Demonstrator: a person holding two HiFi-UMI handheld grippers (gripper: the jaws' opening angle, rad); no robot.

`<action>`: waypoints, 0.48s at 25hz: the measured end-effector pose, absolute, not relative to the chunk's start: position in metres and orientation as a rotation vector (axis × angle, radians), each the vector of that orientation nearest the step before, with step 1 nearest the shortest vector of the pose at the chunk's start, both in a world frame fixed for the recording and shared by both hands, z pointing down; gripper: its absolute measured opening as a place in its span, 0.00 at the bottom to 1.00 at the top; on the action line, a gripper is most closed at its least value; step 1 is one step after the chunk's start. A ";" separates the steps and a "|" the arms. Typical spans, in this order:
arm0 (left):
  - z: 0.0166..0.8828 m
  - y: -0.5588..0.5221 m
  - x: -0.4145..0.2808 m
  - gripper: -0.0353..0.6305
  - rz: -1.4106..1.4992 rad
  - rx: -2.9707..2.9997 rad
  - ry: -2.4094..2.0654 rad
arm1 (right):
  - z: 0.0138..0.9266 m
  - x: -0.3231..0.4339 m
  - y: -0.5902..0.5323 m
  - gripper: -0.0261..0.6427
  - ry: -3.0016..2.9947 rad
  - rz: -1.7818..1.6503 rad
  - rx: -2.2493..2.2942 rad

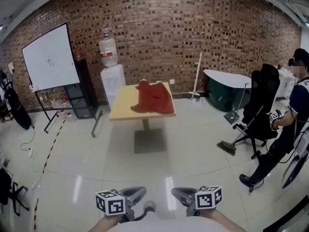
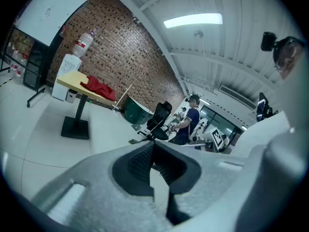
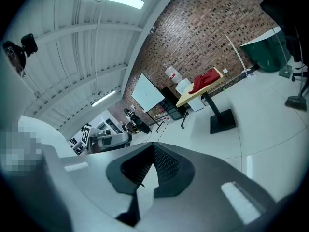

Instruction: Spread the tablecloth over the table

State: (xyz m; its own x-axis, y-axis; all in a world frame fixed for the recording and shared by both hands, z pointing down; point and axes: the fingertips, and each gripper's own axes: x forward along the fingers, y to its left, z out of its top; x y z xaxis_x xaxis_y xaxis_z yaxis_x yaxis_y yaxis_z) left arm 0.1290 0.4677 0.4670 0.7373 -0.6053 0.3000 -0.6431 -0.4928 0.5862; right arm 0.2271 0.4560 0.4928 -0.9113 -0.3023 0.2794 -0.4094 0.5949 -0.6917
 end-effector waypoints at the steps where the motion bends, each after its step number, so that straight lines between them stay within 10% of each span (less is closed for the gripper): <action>1: 0.469 0.462 0.125 0.05 0.061 2.241 -0.929 | 0.495 0.223 0.450 0.04 -2.686 1.216 0.604; 12: 0.509 0.342 0.075 0.05 -0.003 2.239 -0.863 | 0.540 0.178 0.336 0.04 -2.627 1.255 0.652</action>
